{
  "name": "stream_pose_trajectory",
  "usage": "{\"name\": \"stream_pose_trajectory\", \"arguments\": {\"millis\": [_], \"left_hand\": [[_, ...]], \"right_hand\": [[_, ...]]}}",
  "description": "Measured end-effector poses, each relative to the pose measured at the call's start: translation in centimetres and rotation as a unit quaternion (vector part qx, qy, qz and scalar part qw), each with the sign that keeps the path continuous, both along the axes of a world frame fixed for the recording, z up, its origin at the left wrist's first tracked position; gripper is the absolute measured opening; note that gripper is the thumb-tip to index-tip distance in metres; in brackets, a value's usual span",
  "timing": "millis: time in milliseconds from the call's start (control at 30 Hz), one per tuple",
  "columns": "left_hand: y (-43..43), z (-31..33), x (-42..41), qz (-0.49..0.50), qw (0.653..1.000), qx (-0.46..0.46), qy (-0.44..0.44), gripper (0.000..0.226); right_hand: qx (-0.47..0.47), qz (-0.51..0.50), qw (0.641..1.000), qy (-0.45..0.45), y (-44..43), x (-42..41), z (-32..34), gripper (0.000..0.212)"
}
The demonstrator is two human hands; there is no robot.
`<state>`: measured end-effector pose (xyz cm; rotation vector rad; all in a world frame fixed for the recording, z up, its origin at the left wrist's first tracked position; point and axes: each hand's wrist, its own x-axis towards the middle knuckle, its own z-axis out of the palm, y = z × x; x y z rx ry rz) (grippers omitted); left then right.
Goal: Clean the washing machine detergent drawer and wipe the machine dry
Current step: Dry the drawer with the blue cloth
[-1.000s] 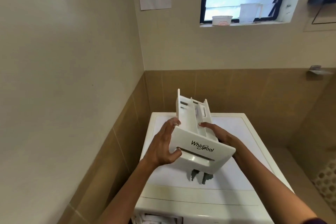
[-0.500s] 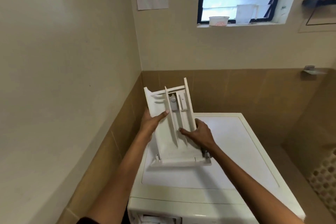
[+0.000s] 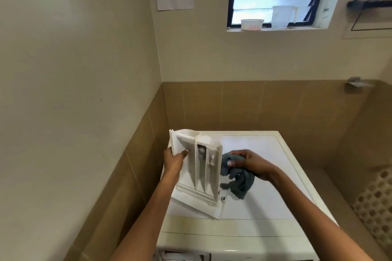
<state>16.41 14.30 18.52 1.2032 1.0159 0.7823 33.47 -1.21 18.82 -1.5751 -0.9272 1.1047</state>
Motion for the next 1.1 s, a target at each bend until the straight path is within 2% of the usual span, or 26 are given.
{"name": "stream_pose_trajectory", "arguments": {"millis": [100, 200, 533, 800, 867, 967, 1100], "left_hand": [[-0.5, -0.8, -0.1, -0.005, 1.0, 0.005, 0.024, 0.033], [-0.5, -1.7, -0.2, 0.006, 0.999, -0.006, 0.032, 0.031], [-1.7, -3.7, -0.5, 0.031, 0.997, -0.063, 0.034, 0.042], [-2.0, -4.1, -1.2, 0.042, 0.996, -0.074, 0.027, 0.05], [-2.1, -4.1, -1.2, 0.042, 0.996, -0.072, 0.026, 0.051], [-2.4, -4.2, -1.0, 0.052, 0.997, -0.056, 0.022, 0.046], [-2.7, -4.4, -0.7, 0.054, 0.997, -0.046, 0.022, 0.042]], "right_hand": [[0.046, -0.053, 0.998, -0.003, -0.3, 1.4, 2.1, 0.021], [0.064, -0.052, 0.996, -0.034, 0.5, 1.3, 3.9, 0.026], [0.062, 0.036, 0.963, -0.259, 5.7, -4.2, 5.3, 0.042], [0.01, 0.067, 0.958, -0.278, 6.6, -5.7, 4.8, 0.024], [0.013, 0.075, 0.962, -0.261, 6.0, -5.7, 5.0, 0.025], [0.027, 0.11, 0.952, -0.284, 5.3, -6.1, 4.9, 0.014], [-0.004, 0.069, 0.944, -0.322, 5.1, -6.4, 4.8, 0.017]]}}
